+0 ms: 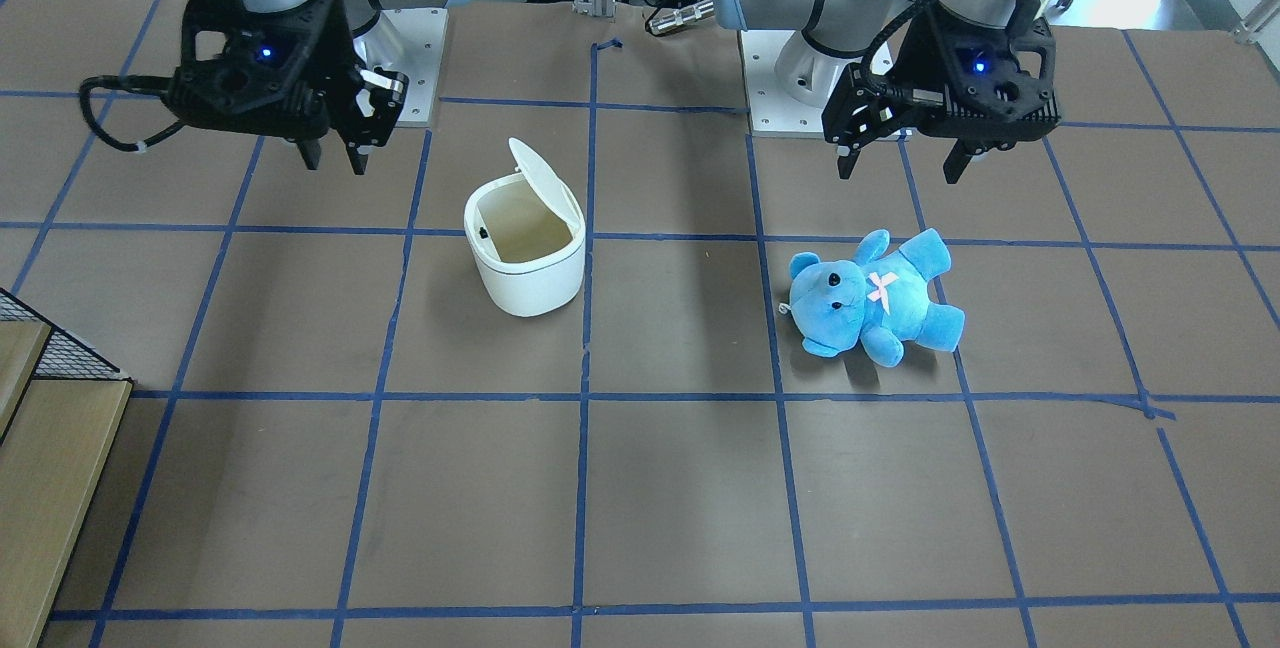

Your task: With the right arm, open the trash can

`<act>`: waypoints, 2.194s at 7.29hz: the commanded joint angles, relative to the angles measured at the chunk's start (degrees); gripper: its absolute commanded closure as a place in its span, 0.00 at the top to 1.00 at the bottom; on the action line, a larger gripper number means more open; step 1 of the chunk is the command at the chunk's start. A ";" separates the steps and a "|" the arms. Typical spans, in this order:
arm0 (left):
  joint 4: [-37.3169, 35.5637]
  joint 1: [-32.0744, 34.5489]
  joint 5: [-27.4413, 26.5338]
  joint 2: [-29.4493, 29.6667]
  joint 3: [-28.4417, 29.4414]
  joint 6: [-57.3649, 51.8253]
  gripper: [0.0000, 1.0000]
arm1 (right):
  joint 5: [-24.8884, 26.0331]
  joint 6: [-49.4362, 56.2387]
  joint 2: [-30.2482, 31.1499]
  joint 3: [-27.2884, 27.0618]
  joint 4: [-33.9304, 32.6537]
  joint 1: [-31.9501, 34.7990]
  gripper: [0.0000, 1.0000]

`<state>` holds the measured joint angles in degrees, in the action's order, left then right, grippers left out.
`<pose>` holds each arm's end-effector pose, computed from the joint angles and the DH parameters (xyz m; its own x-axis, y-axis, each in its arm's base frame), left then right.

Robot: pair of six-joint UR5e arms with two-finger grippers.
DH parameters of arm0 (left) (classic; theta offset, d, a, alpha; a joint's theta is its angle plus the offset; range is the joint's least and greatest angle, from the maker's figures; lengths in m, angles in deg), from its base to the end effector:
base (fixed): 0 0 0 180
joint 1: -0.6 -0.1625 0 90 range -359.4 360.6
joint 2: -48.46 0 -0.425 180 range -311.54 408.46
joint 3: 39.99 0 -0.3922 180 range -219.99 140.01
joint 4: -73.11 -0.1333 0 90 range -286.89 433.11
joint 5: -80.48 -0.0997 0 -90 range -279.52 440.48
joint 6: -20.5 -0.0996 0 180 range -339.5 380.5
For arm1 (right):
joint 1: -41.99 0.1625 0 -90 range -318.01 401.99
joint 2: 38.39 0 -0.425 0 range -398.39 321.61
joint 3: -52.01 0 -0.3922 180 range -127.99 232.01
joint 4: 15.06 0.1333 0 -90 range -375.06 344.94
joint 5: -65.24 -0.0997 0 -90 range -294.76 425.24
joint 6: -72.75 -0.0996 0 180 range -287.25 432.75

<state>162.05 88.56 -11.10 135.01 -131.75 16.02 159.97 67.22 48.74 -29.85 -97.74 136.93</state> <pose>-0.1137 -0.4752 0.5036 -0.9987 0.0412 -0.0312 0.0426 0.9980 -0.0457 0.1684 -0.4952 0.5202 -0.9963 0.0076 0.0855 0.0100 0.9996 0.0277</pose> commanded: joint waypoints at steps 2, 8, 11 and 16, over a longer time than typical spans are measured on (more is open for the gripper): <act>0.00 0.02 0.00 0.02 0.00 -0.09 1.00 | -4.34 16.37 0.06 0.92 -0.73 -6.33 1.00; 0.00 0.02 0.00 0.02 0.00 0.00 1.00 | -8.78 16.25 0.14 0.13 -1.17 -6.60 1.00; 0.00 0.02 0.00 0.02 0.00 0.00 1.00 | -5.52 10.63 0.23 0.13 -1.35 -6.69 1.00; 0.00 0.02 0.00 0.02 0.00 0.00 1.00 | -5.43 10.01 0.41 0.13 -1.09 -6.69 1.00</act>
<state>162.05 88.58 -11.10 135.04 -131.75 16.02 154.54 77.29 49.09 -29.73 -98.97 130.24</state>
